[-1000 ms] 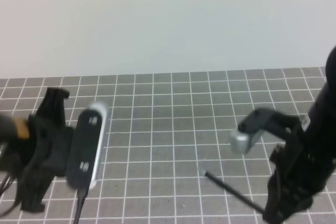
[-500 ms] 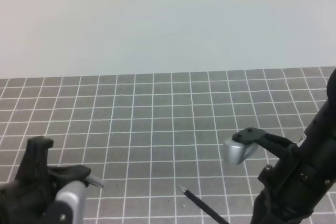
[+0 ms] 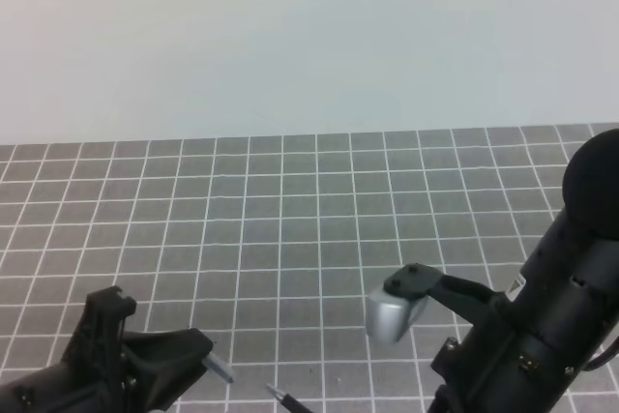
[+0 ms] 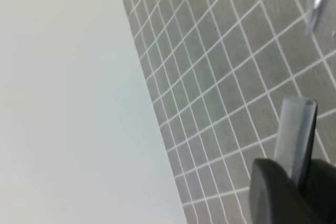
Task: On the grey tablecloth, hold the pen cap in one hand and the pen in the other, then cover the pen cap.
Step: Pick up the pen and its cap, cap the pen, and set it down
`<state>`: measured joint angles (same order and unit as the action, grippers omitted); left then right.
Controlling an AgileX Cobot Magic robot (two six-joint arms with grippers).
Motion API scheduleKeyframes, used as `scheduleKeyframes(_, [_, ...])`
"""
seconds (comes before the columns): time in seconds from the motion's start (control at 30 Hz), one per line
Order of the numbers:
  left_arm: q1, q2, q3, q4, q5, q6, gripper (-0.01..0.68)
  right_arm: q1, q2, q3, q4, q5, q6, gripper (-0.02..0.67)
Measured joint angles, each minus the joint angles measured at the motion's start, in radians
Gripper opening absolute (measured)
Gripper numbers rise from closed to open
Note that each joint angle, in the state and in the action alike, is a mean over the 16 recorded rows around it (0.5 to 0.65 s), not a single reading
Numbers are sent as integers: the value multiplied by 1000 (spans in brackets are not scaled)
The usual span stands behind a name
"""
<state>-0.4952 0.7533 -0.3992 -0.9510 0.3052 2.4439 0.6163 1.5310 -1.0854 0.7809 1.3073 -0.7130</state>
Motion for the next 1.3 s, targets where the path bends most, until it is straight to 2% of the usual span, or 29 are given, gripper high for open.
scheduleKeyframes(0.2, [-17,-1,2,-67,-2,62,53,3,0,0,54,0,-25,-4])
scheduleKeyframes(0.8, [-20,-1,3,-80,-9,61,25,3,0,0,132,0,-75,-3])
scheduleKeyframes(1.1, [-20,-1,4,-97,-17,74,29,3,1,0,131,0,-69,-3])
scheduleKeyframes(1.3, [-20,1,4,-99,-16,96,58,3,9,0,131,0,-65,1])
